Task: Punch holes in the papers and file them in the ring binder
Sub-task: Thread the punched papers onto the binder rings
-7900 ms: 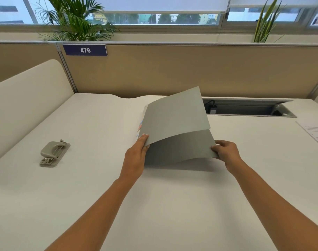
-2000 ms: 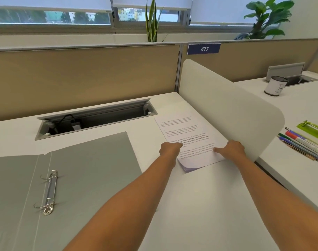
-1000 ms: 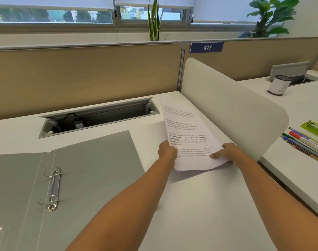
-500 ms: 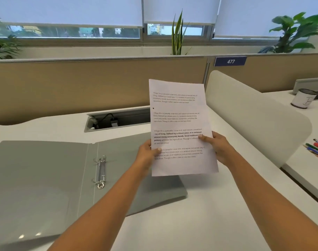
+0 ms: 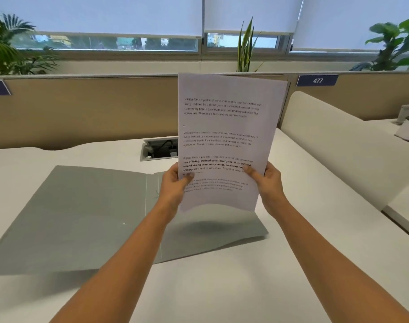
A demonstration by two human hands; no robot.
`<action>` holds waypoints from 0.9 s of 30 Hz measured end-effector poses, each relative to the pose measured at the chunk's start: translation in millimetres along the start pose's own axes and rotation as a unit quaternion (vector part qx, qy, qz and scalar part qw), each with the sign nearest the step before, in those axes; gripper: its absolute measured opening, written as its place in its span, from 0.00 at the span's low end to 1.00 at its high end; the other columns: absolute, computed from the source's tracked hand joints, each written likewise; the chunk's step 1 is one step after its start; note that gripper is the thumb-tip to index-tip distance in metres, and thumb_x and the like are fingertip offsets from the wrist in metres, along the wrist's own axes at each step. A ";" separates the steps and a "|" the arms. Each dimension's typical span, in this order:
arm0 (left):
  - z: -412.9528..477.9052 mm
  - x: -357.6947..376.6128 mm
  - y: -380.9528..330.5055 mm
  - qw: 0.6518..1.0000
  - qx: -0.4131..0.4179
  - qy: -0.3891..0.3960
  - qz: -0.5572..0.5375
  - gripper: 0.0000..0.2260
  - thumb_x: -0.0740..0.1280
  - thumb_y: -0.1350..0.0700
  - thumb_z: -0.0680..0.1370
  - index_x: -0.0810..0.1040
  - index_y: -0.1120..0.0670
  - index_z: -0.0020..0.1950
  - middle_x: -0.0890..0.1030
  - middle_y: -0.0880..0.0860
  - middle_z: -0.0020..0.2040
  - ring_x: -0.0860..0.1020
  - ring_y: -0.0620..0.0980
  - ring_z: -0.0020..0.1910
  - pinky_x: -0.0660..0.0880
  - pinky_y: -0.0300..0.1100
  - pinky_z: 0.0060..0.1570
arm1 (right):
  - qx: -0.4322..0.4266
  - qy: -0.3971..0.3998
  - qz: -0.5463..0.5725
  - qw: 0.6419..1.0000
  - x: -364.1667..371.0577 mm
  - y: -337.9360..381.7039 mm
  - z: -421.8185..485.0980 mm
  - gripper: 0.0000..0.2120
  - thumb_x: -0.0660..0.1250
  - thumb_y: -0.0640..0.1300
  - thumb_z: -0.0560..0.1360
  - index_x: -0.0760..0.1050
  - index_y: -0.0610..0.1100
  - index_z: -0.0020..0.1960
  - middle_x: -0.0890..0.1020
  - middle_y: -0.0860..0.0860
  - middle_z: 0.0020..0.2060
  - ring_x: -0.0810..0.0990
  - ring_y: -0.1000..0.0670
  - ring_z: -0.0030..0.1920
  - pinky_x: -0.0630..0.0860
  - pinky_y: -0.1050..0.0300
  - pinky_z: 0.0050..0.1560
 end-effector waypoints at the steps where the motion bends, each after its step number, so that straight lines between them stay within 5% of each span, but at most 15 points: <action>1: -2.9 -2.0 1.0 1.000 -0.002 -0.005 0.000 0.10 0.64 0.63 0.77 0.75 0.55 0.58 0.80 0.52 0.53 0.79 0.52 0.51 0.78 0.46 0.49 | -0.001 0.000 -0.001 1.000 1.7 0.5 -2.1 0.10 0.69 0.38 0.73 0.76 0.41 0.54 0.83 0.48 0.48 0.83 0.47 0.46 0.81 0.55 0.44; 6: -15.1 -9.0 16.6 0.999 -0.028 -0.014 0.022 0.08 0.64 0.60 0.77 0.75 0.54 0.55 0.80 0.53 0.53 0.78 0.56 0.53 0.77 0.56 0.54 | 0.026 0.018 -0.049 0.998 2.4 -20.3 -16.3 0.10 0.69 0.40 0.72 0.77 0.45 0.53 0.83 0.46 0.50 0.81 0.41 0.50 0.80 0.45 0.51; 10: -21.2 -6.1 27.5 0.998 -0.043 -0.030 0.042 0.09 0.64 0.59 0.78 0.76 0.55 0.57 0.79 0.53 0.54 0.77 0.58 0.56 0.75 0.56 0.55 | 0.051 0.023 -0.088 0.995 2.0 -36.4 -21.3 0.14 0.69 0.39 0.72 0.76 0.43 0.58 0.81 0.47 0.52 0.78 0.42 0.54 0.76 0.47 0.58; 13: -17.4 -3.6 19.3 0.999 -0.021 -0.039 0.028 0.10 0.63 0.61 0.78 0.75 0.58 0.59 0.79 0.52 0.53 0.77 0.54 0.52 0.75 0.49 0.50 | 0.040 0.026 -0.076 0.996 1.8 -28.9 -14.2 0.13 0.70 0.39 0.72 0.77 0.43 0.56 0.82 0.46 0.51 0.79 0.41 0.53 0.77 0.49 0.55; 22: -19.2 -2.8 43.2 0.997 -0.047 -0.045 0.045 0.11 0.63 0.58 0.78 0.75 0.57 0.60 0.79 0.53 0.54 0.76 0.58 0.57 0.74 0.51 0.53 | 0.065 0.031 -0.101 0.992 -6.7 -50.6 -18.2 0.16 0.70 0.40 0.72 0.76 0.40 0.59 0.81 0.48 0.51 0.79 0.46 0.52 0.75 0.65 0.44; 27: -10.7 1.3 30.2 0.998 -0.018 -0.048 0.042 0.09 0.63 0.60 0.78 0.75 0.56 0.58 0.79 0.54 0.55 0.77 0.55 0.53 0.75 0.52 0.54 | 0.041 0.021 -0.080 0.996 -7.8 -37.8 -6.0 0.11 0.71 0.40 0.71 0.78 0.42 0.54 0.82 0.47 0.48 0.80 0.45 0.49 0.78 0.53 0.52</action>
Point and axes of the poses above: each hand's wrist, its own z-axis towards the middle knuckle, its own x-axis out of the palm, y = z × x, the point moved 2 cm from there along z, towards the middle knuckle
